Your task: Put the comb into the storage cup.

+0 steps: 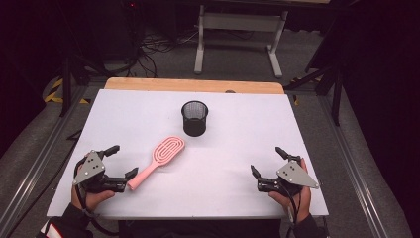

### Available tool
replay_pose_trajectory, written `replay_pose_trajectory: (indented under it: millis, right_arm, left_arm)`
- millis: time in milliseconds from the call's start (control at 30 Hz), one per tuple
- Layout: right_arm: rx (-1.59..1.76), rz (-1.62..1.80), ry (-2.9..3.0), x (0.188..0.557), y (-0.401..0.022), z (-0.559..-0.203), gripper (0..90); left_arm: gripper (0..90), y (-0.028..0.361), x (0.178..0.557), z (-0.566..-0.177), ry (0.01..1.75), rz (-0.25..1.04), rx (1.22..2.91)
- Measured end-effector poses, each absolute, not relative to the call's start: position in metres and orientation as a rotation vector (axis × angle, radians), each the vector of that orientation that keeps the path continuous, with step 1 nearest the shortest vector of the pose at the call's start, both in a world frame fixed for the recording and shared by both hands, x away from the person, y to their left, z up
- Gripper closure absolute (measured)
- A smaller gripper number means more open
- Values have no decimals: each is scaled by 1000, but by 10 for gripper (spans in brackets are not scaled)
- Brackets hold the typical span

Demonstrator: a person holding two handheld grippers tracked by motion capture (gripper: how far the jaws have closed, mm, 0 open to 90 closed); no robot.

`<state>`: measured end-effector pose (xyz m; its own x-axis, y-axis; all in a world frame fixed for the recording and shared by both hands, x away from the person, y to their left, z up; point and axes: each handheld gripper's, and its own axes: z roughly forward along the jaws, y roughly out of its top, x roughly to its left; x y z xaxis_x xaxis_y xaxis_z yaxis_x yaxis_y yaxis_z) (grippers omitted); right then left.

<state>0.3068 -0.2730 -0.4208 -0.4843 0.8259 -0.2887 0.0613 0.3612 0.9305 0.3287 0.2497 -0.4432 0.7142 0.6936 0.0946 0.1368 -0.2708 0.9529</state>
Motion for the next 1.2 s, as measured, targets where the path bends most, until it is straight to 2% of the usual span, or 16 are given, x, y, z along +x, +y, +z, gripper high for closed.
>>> replay_pose_trajectory:
  millis: [400,633,800,1200]
  right_arm:
    - [784,1195,1834,314,-269,-424,50]
    - [795,1207,1827,313,-271,-423,50]
    - [796,1193,1842,315,-270,-425,50]
    - [793,1173,1854,316,-270,-427,50]
  left_arm:
    - [117,257,331,-446,691,590,1813]
    - [187,254,332,-448,698,581,1842]
    - [181,249,333,-447,700,544,1877]
    - [122,246,333,-446,731,545,1904]
